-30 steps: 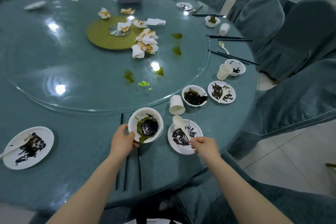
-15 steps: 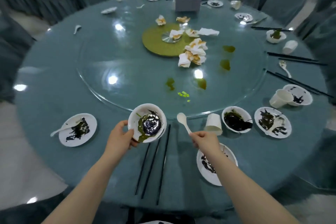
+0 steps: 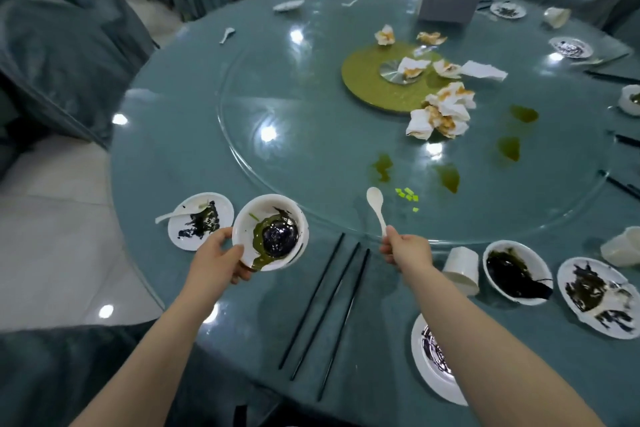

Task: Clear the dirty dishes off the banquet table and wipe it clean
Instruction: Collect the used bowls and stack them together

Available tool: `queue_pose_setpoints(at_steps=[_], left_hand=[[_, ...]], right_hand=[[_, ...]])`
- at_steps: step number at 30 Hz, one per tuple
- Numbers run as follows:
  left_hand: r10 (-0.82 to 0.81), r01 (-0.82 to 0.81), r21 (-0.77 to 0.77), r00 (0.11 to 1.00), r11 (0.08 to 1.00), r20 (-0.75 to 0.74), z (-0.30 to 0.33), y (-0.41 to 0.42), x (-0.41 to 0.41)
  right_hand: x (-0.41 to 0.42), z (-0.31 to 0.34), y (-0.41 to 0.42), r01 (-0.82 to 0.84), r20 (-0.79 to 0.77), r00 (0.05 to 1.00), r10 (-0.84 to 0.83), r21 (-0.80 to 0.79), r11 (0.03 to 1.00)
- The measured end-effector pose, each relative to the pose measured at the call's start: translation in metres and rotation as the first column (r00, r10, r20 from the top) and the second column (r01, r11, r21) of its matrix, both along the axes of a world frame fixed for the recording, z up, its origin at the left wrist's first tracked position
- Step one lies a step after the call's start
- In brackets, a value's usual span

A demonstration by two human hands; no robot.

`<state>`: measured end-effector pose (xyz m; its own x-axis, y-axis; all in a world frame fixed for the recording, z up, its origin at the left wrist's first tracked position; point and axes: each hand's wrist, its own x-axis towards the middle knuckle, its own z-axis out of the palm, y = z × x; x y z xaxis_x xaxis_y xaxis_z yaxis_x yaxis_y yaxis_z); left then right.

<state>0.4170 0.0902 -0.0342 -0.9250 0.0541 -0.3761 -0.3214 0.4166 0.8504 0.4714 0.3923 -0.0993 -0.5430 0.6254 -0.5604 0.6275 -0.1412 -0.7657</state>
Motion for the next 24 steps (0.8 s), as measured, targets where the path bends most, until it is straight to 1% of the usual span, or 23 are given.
queue_pose_setpoints(at_steps=[3,6,11,13,16,20,24], left_hand=[[-0.017,0.017,0.001,1.000,1.000,0.020,-0.002,0.004,0.003],[-0.042,0.042,0.016,0.999,0.999,0.031,-0.005,0.013,0.005],[-0.113,0.112,0.045,0.993,0.993,0.027,-0.008,0.046,0.007],[-0.147,0.146,0.053,0.989,0.988,0.025,-0.008,0.061,0.008],[-0.193,0.190,0.072,0.981,0.979,0.028,-0.009,0.083,0.010],[-0.229,0.224,0.097,0.973,0.970,0.034,-0.010,0.110,0.014],[-0.259,0.255,0.098,0.965,0.962,0.034,-0.007,0.133,0.016]], right_hand=[[0.008,0.003,0.002,0.006,0.024,1.000,-0.005,-0.020,1.000],[0.024,0.005,0.005,0.021,-0.029,0.999,-0.022,-0.037,0.999],[0.062,0.014,0.024,0.066,-0.075,0.995,-0.066,-0.004,0.998],[0.080,0.017,0.036,0.126,-0.104,0.987,-0.125,0.003,0.992],[0.114,0.018,0.057,0.263,-0.141,0.956,-0.258,0.023,0.964],[0.155,0.010,0.081,0.396,-0.075,0.917,-0.391,0.066,0.916],[0.178,-0.001,0.099,0.459,-0.020,0.888,-0.459,0.048,0.887]])
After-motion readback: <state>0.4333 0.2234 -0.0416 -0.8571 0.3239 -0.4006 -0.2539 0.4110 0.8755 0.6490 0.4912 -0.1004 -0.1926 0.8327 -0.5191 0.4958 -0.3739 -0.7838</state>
